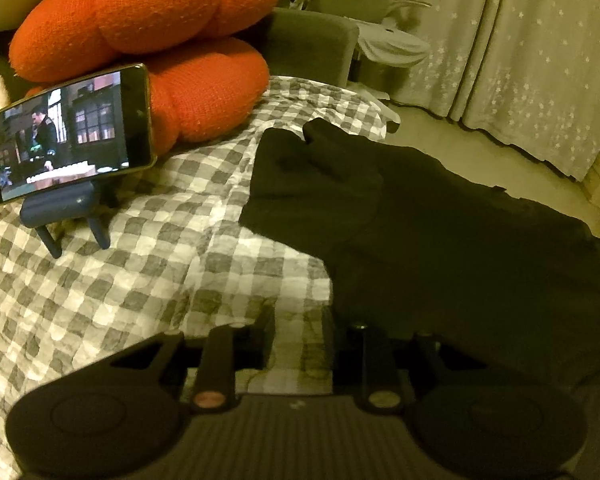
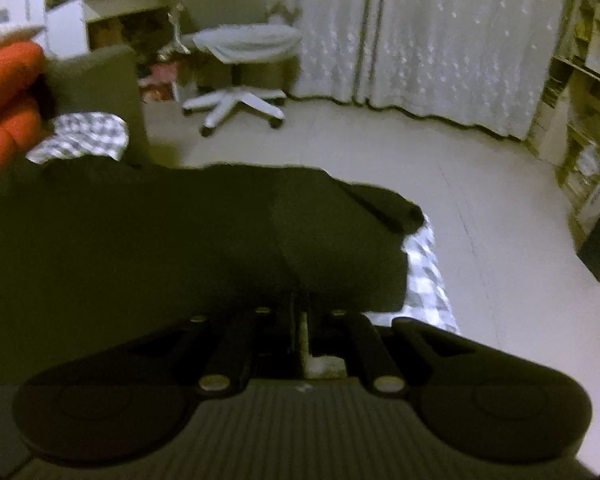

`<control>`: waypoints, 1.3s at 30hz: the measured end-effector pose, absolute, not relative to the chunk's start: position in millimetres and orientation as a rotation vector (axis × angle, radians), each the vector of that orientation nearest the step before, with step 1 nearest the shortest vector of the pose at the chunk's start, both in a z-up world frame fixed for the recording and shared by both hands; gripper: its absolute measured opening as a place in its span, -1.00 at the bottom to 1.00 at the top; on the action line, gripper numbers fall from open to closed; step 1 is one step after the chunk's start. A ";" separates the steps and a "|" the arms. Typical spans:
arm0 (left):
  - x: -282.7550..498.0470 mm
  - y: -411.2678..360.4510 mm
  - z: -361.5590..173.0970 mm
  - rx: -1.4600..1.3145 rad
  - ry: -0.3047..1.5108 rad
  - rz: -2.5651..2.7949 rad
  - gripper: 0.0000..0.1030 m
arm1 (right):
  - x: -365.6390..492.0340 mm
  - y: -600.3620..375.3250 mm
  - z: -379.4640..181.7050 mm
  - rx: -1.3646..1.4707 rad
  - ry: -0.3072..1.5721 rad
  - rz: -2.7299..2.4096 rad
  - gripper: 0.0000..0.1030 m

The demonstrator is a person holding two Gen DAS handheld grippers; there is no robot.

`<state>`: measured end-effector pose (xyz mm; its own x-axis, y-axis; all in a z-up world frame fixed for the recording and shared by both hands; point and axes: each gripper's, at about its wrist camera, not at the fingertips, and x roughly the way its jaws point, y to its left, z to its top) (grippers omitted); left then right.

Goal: Fold clothes

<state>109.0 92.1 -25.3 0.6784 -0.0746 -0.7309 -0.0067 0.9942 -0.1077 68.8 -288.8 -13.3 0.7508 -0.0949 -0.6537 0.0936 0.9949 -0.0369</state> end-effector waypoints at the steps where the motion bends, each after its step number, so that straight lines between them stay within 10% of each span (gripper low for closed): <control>1: 108.9 91.8 -25.1 -0.104 0.824 -0.039 -0.45 | 67.2 -285.3 -10.7 -0.001 0.702 -0.084 -0.89; 39: 108.4 104.7 -20.3 -0.149 0.844 -0.023 -0.39 | 68.4 -267.1 -30.4 -0.038 0.843 0.140 -0.60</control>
